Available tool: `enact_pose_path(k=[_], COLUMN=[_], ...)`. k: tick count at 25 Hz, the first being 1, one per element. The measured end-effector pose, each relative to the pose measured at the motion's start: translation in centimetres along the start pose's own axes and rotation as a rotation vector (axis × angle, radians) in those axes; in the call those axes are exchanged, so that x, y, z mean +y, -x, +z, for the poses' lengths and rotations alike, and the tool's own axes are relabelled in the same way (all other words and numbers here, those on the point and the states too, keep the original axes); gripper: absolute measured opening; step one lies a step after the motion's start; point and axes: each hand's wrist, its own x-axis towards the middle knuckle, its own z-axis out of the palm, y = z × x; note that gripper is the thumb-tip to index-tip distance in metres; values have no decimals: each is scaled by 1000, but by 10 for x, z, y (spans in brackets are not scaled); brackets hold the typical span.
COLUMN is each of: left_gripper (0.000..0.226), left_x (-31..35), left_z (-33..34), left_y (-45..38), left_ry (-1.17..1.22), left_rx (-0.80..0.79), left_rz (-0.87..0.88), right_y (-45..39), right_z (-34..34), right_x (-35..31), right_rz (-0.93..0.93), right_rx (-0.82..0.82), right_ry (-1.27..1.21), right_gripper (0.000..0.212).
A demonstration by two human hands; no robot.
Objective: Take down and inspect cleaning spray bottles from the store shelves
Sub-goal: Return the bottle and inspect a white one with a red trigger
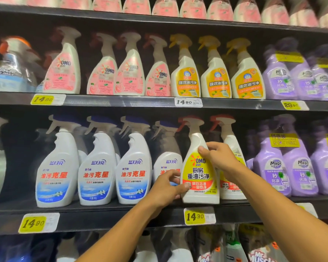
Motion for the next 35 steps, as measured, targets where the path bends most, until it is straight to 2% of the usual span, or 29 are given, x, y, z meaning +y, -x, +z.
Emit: enact_pose_path(k=[3,7,11,14,17,19,21,25,30,32,35], left_gripper=[34,42,44,54,67,74,78,63,50,53,72], left_x=[7,14,11,2,-12,-26,-40,-59,-81,-85,-93], left_z=[-5,-18,-24,-35,-53,-62,-71,-92,-109,-112,-113], left_y=[20,59,111,158,209,243,278,342,411,437,471], left_ry=[92,257,497,585,610,663,745,801,814,824,868], left_rx=[-77,-245,-400,-469,-457,-433,-424,-371,-281,-269,-235], left_rz=[-15,-102,-193,-206,-215,-270,-314,-376,-489,-519,-530], right_y=[16,47,87,124,166,196,226,279,341,365,397], right_z=[-4,-3,12,32,54,74,99,144,193,206,220], right_x=[-7,-22,-42,-56,-63,-65,-68,-64,-55,-52,-40], right_rz=[31,111,135,168,181,209,272,335,533,614,643], right_rx=[-10,-34,-106,-167,-272,-324,-302,-294,-258,-263,-266], right_ry=[-32,-60,-86,-92,-105,-199,-308,-389,-696,-785,-840], right_gripper=[12,12,13,18,28,34,41,53,58,64,62])
